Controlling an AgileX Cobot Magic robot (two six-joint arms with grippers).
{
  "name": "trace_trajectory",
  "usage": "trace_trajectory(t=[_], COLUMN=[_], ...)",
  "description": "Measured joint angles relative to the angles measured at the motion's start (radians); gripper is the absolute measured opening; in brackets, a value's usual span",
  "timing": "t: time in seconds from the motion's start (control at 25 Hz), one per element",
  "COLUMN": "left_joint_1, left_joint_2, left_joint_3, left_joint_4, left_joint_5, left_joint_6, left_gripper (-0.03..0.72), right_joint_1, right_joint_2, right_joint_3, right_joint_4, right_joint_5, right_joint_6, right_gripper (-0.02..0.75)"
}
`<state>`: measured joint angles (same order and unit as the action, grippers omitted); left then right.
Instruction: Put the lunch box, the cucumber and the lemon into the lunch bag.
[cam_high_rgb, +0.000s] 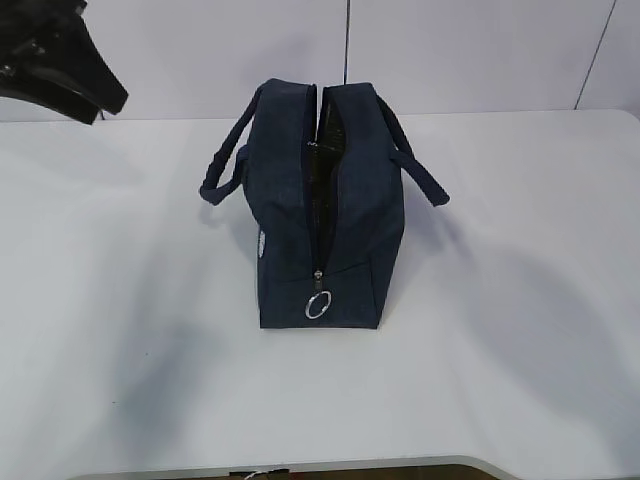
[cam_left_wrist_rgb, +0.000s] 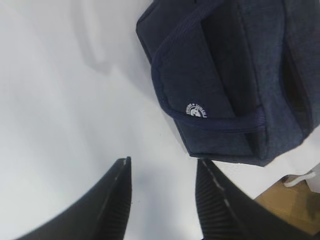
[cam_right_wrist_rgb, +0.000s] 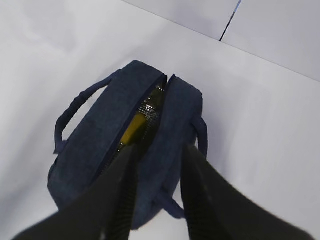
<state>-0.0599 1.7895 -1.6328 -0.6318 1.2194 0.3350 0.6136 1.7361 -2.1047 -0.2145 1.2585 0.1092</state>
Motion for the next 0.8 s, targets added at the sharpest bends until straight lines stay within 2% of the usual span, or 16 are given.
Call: trace_trajectory(t=[0.2,0.56,0.8], left_joint_1=[0.0,0.0,0.0], left_joint_2=[-0.081,-0.23,-0.365], left_joint_3=[0.0,0.004,0.09], left_joint_4=[0.075,0.109,0.124], left_joint_5=[0.007,0.016,0.024], left_joint_6=[-0.035,-0.049,-0.063], left_gripper=[0.305,0.272,0.255], right_joint_1=[0.0,0.0,0.0], right_joint_2=[-0.149,-0.497,-0.65], right_joint_3=[0.18,0.733,1.052], right_joint_4=[0.006,0.006,0.006], right_joint_5=[-0.05,-0.489,-0.756], right_joint_6=[-0.009,-0.011,-0.013], right_gripper=[0.249,0.249,0.248])
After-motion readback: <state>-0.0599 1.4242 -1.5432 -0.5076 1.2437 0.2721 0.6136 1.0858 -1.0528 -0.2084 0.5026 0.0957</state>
